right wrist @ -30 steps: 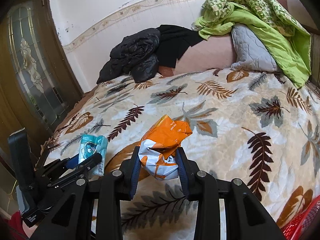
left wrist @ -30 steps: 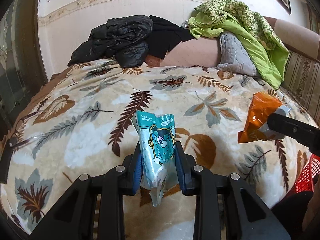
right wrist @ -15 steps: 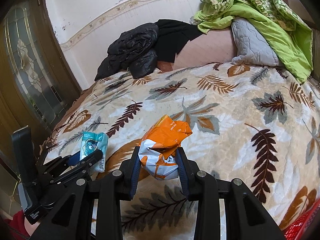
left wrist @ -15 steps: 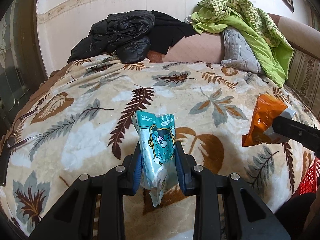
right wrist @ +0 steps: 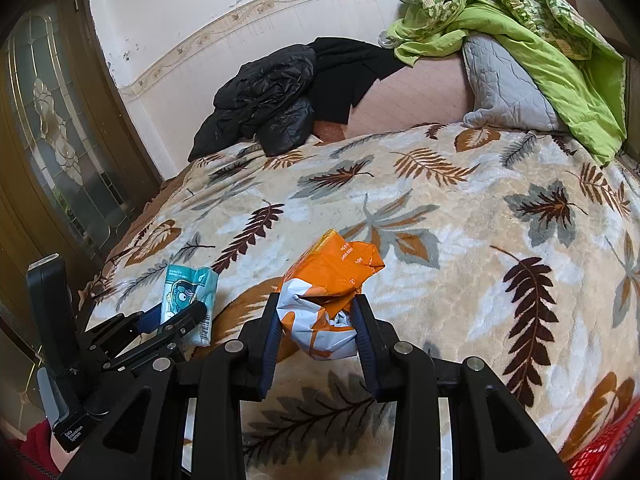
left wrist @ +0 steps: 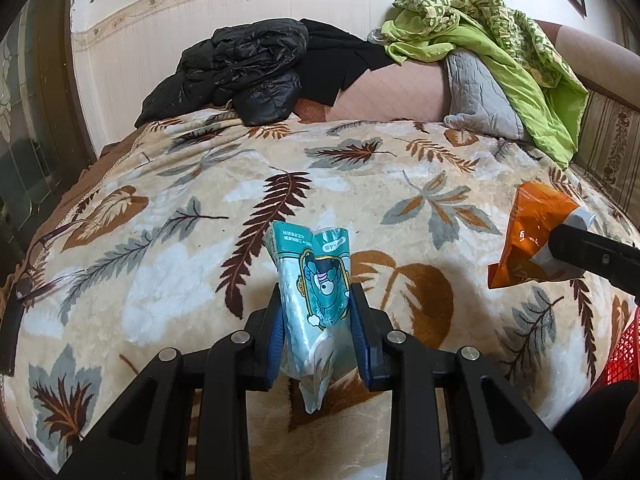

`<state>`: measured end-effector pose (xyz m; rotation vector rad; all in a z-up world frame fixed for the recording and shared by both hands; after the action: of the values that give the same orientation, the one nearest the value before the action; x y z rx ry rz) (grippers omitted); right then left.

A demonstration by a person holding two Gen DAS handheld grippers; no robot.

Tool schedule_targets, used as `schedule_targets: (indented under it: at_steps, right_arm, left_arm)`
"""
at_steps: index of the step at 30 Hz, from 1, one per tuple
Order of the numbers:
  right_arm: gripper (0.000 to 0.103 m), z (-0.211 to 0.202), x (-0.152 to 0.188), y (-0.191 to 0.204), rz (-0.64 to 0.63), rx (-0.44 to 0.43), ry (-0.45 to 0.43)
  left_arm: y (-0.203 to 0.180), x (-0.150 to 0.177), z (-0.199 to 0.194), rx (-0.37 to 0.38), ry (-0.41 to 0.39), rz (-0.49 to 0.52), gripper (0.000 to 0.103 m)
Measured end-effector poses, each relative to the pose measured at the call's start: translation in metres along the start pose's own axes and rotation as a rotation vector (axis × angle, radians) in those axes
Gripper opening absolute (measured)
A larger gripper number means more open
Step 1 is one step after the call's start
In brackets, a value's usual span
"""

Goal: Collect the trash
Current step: 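Lift the orange wrapper with the right tool and teal packet with the left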

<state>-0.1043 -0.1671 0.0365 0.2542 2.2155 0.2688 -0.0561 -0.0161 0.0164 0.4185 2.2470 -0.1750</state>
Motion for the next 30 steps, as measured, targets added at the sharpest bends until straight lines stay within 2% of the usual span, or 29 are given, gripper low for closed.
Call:
schedule_targets:
  at_steps: [30]
  right_arm:
    - [0.037,-0.0037,0.0012,-0.0030,0.004,0.021,-0.003]
  left_arm:
    - [-0.0016,0.0015,-0.0012,0.000,-0.010,0.011,0.028]
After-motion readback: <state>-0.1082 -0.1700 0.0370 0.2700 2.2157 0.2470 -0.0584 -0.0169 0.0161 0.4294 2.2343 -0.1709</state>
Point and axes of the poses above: each gripper's, at about its wrist camera, not at the fingertips, and z roughly the way its jaws point, y to its left, x to its underside, the point moved 7 cm from there along z, roughly the way its jaws point, and after that the axes turned 1 degree about -x, right-handed, at the moved point
